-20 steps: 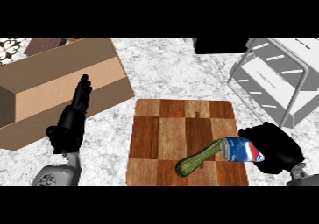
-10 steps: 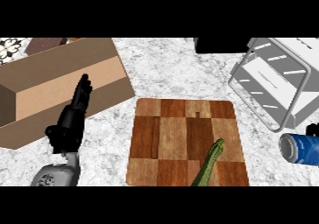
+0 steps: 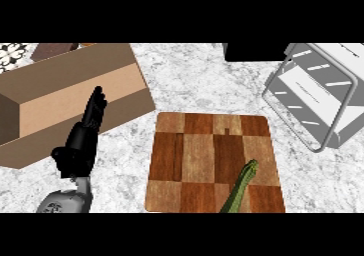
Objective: Pick the can from the cutting board and place it in the tiered basket
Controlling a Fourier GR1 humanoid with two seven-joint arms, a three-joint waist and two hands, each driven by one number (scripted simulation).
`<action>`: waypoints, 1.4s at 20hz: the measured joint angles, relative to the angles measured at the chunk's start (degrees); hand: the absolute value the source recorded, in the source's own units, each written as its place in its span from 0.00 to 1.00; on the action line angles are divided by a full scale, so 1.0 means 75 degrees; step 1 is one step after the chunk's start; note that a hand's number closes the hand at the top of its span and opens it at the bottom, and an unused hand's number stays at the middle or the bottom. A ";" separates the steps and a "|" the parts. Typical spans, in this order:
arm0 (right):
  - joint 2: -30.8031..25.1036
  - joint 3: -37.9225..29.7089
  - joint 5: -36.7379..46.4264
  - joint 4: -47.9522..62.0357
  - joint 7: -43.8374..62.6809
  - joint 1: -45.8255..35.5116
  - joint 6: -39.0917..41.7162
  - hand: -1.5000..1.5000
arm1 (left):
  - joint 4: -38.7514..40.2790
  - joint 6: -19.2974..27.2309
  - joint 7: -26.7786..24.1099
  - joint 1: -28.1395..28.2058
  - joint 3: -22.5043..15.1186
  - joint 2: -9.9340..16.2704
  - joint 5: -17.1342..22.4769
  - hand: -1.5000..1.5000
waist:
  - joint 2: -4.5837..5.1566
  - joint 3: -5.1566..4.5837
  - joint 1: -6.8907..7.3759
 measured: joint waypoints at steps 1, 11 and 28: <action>-0.0136 -0.0269 -0.0249 0.0051 0.0048 -0.0129 0.0284 1.00 | 0.0026 -0.0001 0.0038 -0.0089 0.0049 0.0016 0.0016 0.50 | 0.0006 0.0000 0.0010; -0.0385 -0.0610 -0.2182 0.1214 0.1667 -0.2200 0.2033 1.00 | 0.0079 0.0085 0.0018 -0.0067 -0.0198 -0.0103 -0.0108 0.50 | 0.0040 0.0002 0.0170; -0.0257 0.1909 0.0027 0.4648 0.1331 -0.4995 -0.0356 1.00 | 0.0300 0.0012 -0.0067 -0.0367 -0.0131 -0.0057 0.0004 0.50 | 0.0068 0.0015 0.0270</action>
